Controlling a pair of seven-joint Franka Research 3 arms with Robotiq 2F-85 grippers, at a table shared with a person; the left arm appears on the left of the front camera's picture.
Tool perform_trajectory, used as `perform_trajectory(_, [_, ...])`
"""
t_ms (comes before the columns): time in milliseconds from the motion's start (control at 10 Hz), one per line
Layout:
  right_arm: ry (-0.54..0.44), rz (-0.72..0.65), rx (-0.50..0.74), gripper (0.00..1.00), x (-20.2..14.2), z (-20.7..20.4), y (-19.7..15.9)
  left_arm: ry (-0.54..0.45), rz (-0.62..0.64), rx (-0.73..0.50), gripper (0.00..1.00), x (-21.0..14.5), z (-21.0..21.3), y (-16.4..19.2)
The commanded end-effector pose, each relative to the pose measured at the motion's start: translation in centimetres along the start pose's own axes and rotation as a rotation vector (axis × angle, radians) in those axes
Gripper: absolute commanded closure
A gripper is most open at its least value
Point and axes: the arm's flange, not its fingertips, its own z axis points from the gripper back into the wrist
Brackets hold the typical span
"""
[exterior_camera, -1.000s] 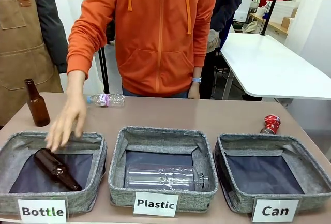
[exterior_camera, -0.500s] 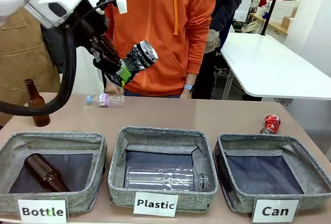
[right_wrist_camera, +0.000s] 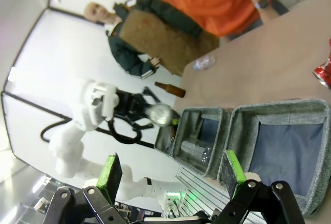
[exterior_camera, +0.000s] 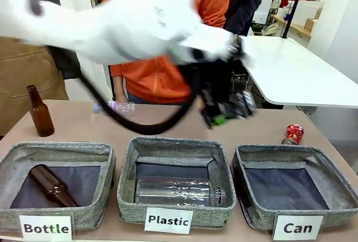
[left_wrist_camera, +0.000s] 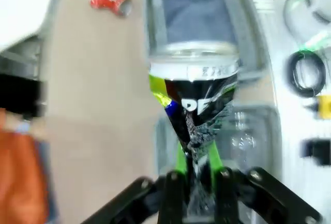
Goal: Sort the can waste into the basket.
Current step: Pick up the can waste from the table and place it in the right Fabric basket.
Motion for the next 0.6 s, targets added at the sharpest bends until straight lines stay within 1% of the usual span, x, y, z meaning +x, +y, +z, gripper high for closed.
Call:
perform_trajectory(0, [-0.018, 0.027, 0.022, 0.0, 0.3, 0.0, 0.1, -0.049, 0.045, 0.031, 1.0, -4.3, 4.7, -0.6])
perform_trajectory(300, [-0.018, 0.027, 0.022, 0.0, 0.3, 0.0, 0.1, -0.049, 0.045, 0.031, 1.0, -4.3, 4.7, -0.6])
perform_trajectory(400, [-0.018, 0.027, 0.022, 0.0, 0.3, 0.0, 0.1, -0.035, 0.048, 0.02, 0.82, -1.4, 2.3, 1.5])
perform_trajectory(500, [0.0, 0.0, 0.0, 0.0, 0.0, 0.0, 0.0, -0.14, 0.048, -0.063, 0.82, -1.9, 1.4, 1.2])
